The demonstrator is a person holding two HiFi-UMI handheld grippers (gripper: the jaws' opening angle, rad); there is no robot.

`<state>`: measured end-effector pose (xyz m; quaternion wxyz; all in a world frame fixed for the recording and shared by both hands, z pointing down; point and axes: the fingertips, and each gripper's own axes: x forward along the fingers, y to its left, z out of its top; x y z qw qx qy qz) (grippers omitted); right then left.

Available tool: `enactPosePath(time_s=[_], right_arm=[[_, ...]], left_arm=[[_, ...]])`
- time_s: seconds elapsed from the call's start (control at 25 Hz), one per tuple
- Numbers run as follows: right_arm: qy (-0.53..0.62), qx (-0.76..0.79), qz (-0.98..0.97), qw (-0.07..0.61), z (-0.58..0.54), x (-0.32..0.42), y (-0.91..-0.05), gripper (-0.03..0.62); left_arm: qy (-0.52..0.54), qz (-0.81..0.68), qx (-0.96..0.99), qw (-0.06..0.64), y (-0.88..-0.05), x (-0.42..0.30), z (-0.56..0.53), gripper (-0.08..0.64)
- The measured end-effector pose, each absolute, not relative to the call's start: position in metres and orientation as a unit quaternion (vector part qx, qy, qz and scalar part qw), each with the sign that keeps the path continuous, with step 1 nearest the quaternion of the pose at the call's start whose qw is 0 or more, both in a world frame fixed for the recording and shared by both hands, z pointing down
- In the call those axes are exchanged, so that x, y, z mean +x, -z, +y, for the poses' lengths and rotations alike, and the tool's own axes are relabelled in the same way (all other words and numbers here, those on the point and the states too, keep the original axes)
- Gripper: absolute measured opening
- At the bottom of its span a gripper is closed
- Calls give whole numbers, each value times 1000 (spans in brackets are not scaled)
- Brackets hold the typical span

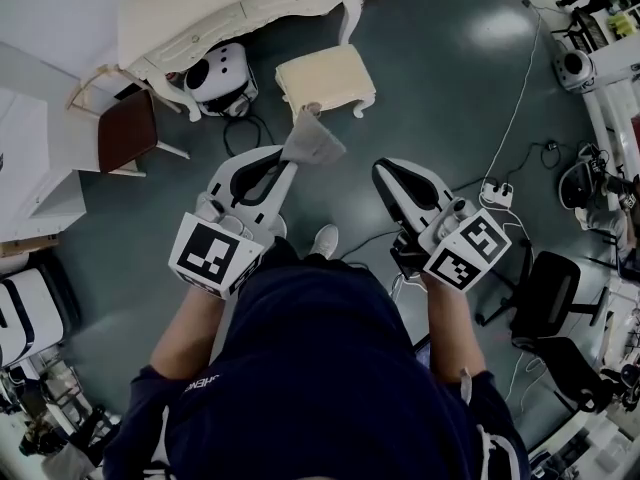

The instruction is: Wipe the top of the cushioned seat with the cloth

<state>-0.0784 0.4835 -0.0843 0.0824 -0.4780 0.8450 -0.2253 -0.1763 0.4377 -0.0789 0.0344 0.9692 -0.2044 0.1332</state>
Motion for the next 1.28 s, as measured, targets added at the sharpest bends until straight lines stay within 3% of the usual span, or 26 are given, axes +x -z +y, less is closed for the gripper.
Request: enactPosePath(time_s=[0.64, 1.28], right_arm=[[234, -479, 843, 67, 464, -54, 69, 26], [257, -466, 845, 46, 362, -44, 43, 26]], left_arm=[[-133, -203, 969, 45, 63, -151, 411, 31], [-145, -204, 966, 66, 34, -134, 310, 31]])
